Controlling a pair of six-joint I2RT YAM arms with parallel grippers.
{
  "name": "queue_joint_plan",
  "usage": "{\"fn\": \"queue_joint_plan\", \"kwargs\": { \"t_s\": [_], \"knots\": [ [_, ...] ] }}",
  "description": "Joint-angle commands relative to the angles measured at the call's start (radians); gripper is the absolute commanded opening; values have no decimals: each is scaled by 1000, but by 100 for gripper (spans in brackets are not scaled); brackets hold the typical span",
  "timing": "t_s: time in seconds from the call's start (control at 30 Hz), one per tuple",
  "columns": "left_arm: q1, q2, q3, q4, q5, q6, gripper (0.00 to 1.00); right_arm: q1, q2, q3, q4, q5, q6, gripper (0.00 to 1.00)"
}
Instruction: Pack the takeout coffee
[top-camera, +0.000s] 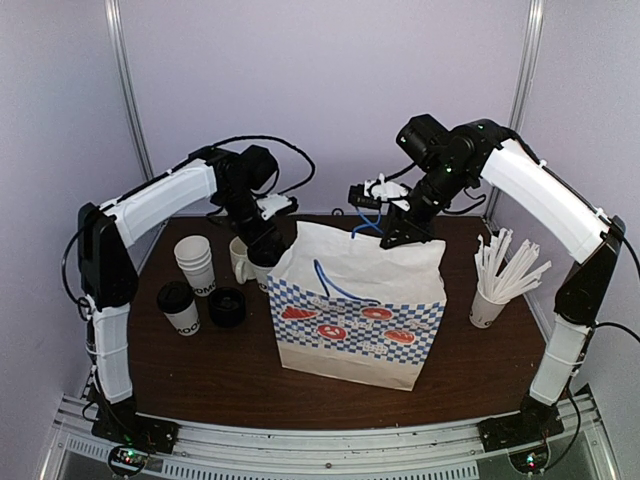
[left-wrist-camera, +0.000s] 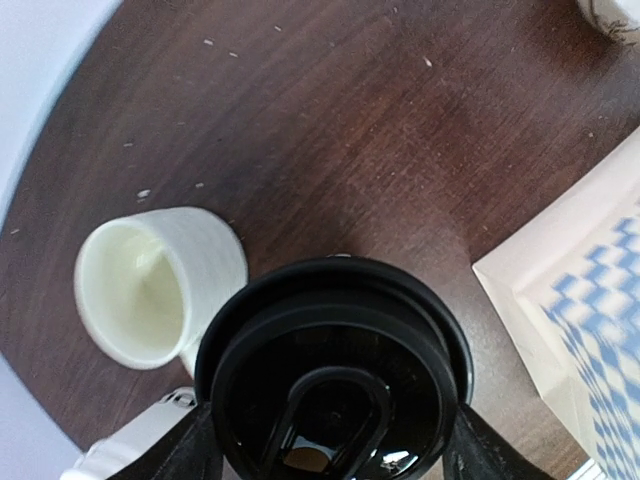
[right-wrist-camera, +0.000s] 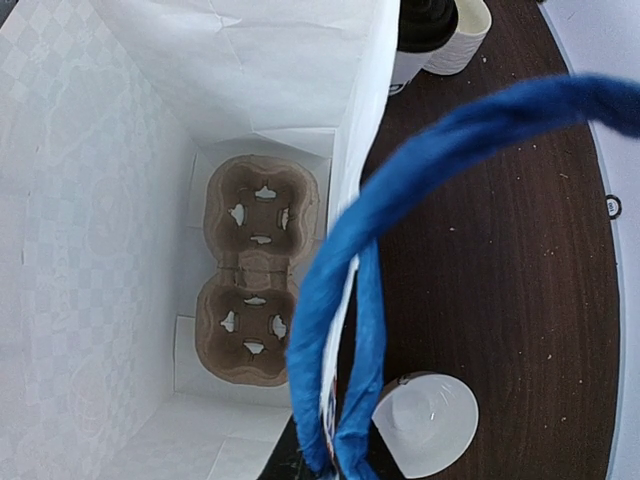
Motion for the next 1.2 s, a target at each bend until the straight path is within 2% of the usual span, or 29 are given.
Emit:
{"fn": "queue_joint_plan", "kwargs": {
  "t_s": [0.0,0.23,0.4,0.6,0.67,0.9,0.93,1.03,1.17],
  "knots": [
    [-1,-234,-32,-61,-57,-29,71,-7,10,4,24,5,13,13],
    [-36,-522,-268,-103,-68,-74,71,-12,70,104,19,7,20,12],
    [-78,-664,-378,-153,-38,-120,71,-11,144,199,9,12,10,12],
    [-123,-808,-412,-199,111,-167,69,-10,227,314,-7,-7,32,11],
    [-125,-848,-418,-205,209,-175,70,-10,242,336,-1,-4,33,11],
    [-169,-891,-423,-181,284,-209,67,-10,284,399,8,3,56,11],
    [-194,-885,-418,-178,285,-207,67,-10,281,403,3,-3,58,13],
    [-285,-856,-389,-179,282,-196,67,-10,246,397,-15,-24,62,27],
    [-423,-794,-340,-179,311,-177,67,-10,168,358,-32,-41,70,53]
  ]
}}
